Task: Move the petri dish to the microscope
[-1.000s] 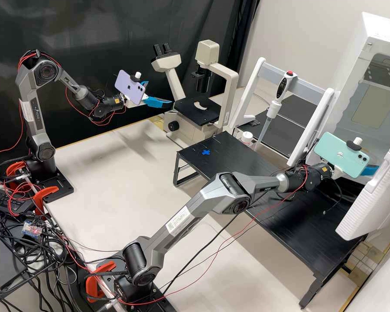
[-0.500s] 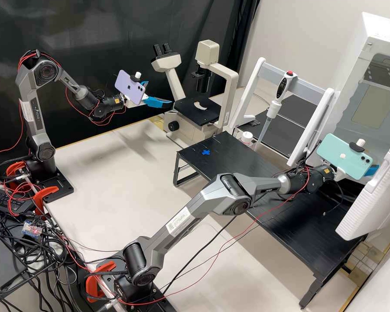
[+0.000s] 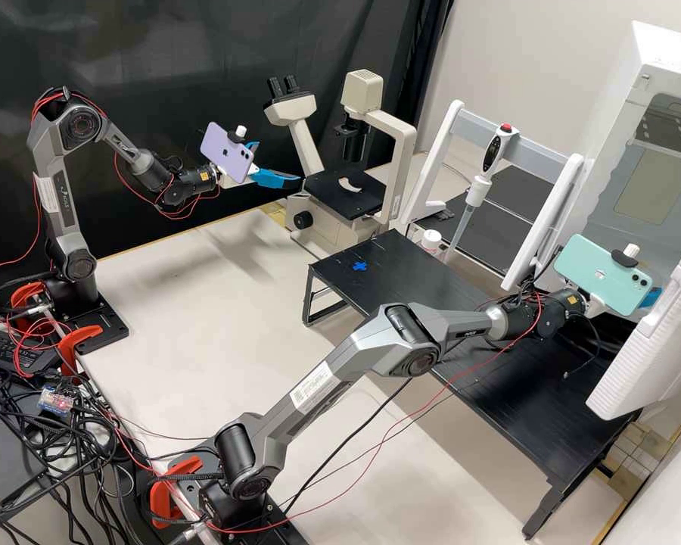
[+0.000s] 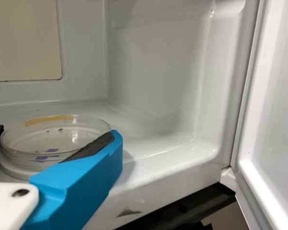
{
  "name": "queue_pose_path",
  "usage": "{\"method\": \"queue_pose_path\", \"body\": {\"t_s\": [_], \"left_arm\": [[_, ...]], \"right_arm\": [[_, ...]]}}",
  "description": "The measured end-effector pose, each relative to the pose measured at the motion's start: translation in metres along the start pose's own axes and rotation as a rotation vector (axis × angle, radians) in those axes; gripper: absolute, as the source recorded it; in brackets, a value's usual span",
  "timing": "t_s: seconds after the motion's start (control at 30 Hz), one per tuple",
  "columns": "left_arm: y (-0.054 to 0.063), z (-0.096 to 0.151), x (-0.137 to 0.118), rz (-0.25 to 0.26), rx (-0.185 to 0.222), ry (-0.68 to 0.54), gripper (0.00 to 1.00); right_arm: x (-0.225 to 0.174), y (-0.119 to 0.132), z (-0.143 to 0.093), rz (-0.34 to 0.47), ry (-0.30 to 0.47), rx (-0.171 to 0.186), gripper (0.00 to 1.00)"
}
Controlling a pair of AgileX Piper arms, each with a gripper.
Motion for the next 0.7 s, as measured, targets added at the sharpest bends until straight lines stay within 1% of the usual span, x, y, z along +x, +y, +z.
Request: {"method": "queue_pose_path", "body": {"t_s": [0.1,0.17,0.27,0.33,0.63,0.7], "left_arm": [[0.0,0.0,0.0,0.0,0.0,0.0,1.0],[0.0,0.0,0.0,0.0,0.0,0.0,1.0],[0.0,0.0,0.0,0.0,0.0,0.0,1.0],[0.0,0.0,0.0,0.0,0.0,0.0,1.0],[0.0,0.0,0.0,0.0,0.0,0.0,1.0],[0.0,0.0,0.0,0.0,0.0,0.0,1.0]], "right_arm": [[0.0,-0.001,0.003,-0.004,-0.008,0.002,0.0],[-0.001,-0.002,0.007,-0.005,-0.003,0.017,0.0],[-0.006,0.001,0.015,-0.006,-0.003,0.025,0.0],[-0.011,0.005,0.019,-0.005,-0.008,0.028,0.0],[-0.039,0.028,0.028,0.023,0.03,0.04,0.0],[-0.047,0.032,0.032,0.025,0.028,0.046,0.0]]}}
